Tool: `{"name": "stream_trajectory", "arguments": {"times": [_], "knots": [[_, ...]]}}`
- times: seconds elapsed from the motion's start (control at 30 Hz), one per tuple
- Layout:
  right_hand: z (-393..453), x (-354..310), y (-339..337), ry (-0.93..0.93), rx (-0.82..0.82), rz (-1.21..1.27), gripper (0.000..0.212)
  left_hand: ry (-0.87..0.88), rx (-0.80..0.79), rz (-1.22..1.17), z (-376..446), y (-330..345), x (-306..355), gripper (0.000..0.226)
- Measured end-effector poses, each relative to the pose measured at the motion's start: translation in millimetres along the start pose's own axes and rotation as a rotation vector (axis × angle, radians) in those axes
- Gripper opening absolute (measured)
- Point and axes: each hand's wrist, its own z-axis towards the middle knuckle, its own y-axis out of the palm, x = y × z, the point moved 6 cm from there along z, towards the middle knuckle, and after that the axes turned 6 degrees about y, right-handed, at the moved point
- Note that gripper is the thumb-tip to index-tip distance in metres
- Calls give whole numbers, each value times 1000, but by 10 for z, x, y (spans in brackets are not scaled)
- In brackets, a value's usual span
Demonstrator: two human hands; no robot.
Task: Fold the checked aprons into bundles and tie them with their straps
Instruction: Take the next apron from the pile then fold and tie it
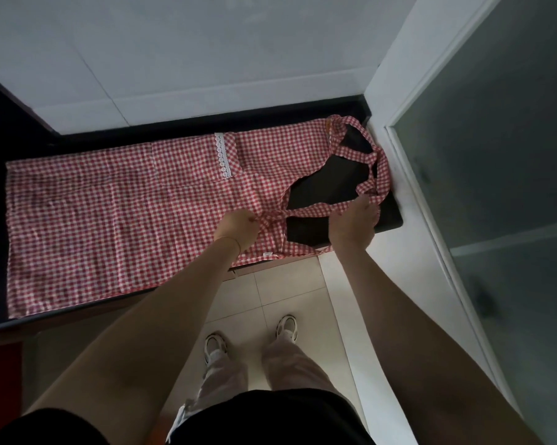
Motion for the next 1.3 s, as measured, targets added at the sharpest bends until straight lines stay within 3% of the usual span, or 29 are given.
{"name": "stream_trajectory", "arguments": {"times": [0.1, 0.17, 0.27, 0.33, 0.47, 0.53, 0.63, 0.77, 0.97, 1.07, 1.17, 1.3], "knots": [[-53, -63, 147, -56, -216, 64, 21, -69, 100, -122, 15, -29, -37, 25], [-263, -161, 360, -179, -475, 80, 34, -125, 204, -215, -22, -66, -79, 9], [-625, -294, 626, -380, -721, -22, 28, -103, 273, -229, -72, -105, -101, 22], [-764, -345, 736, -503, -727, -105, 4, -49, 208, -180, -86, -89, -109, 28], [-887, -333, 842, -699, -522, -318, 23, 68, 39, 38, -127, 33, -198, 36], [-895, -329, 819, -747, -427, -361, 19, 101, 0, 82, -182, 71, -232, 42], [-848, -300, 788, -741, -413, -321, 8, 167, -13, 177, -266, 94, -204, 41], [-786, -255, 747, -634, -479, -162, 18, 203, -81, 257, -382, 155, -169, 49], [-865, -72, 707, -321, -869, 52, 39, 178, -143, 259, -432, 145, -119, 43], [-961, 147, 697, -170, -1045, -92, 40, 167, -166, 247, -451, 125, -74, 41], [-943, 346, 696, -35, -1074, -312, 27, 153, -155, 245, -424, 150, -95, 39], [-1022, 589, 635, 184, -1269, -477, 36, 170, -140, 239, -421, 195, -108, 36]]}}
